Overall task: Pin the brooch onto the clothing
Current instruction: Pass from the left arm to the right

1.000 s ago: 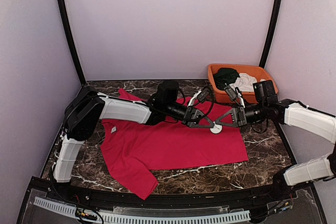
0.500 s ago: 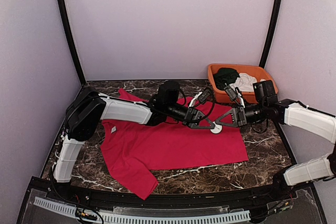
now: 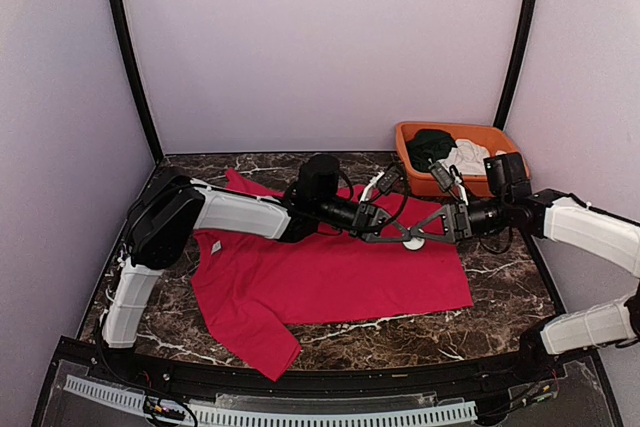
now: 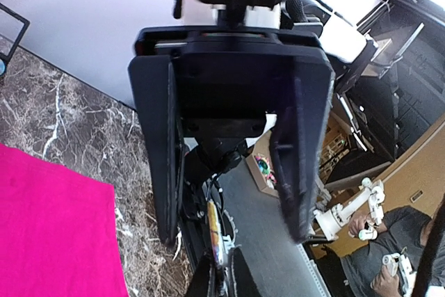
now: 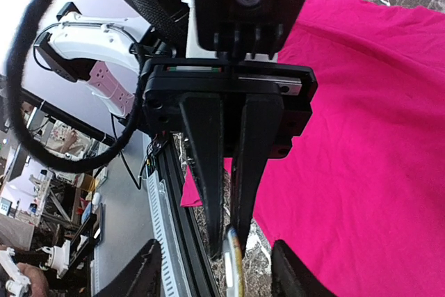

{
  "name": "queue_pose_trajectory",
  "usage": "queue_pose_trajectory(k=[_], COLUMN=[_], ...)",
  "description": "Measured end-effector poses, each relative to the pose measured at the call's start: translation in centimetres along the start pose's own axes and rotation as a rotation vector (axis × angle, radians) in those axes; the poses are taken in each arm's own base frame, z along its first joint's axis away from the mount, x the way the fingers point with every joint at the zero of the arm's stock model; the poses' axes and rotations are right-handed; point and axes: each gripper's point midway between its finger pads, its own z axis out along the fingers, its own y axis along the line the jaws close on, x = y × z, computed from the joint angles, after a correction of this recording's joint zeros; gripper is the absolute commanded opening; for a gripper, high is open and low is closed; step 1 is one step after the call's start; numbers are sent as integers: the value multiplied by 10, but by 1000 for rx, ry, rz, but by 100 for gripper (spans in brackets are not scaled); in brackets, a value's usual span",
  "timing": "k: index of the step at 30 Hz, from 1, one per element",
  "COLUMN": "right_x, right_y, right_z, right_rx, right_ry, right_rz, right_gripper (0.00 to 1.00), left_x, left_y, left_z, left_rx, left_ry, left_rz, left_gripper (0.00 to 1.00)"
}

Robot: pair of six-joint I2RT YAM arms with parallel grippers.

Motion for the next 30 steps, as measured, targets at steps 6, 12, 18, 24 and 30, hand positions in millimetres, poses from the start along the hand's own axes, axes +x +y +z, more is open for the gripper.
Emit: queue_pose_trajectory(k=[6,12,18,24,30], right_x=[-14,-19,-13,-18,-32], right_y=[13,15,13,7,12], right_z=[-17,-23,-23,-18,-10], right_rx=[15,20,8,-39,-106], right_ry=[-70,-113,-174,-242,-277], right_rz=[-63,-102,-123,-134,-179], right_gripper=[62,63,62,58,51], left_x=[-9,-34,-52,-58,-50], left_y=[10,12,-1,-6,-8], left_z=[-14,-32,-50,-58,-47], left_rx=[-33,-83,-123,-138,-141], left_ry=[-101,-246,-409,-514,-533], left_rz=[-16,23,81,80,59], left_gripper=[1,1,1,3,1])
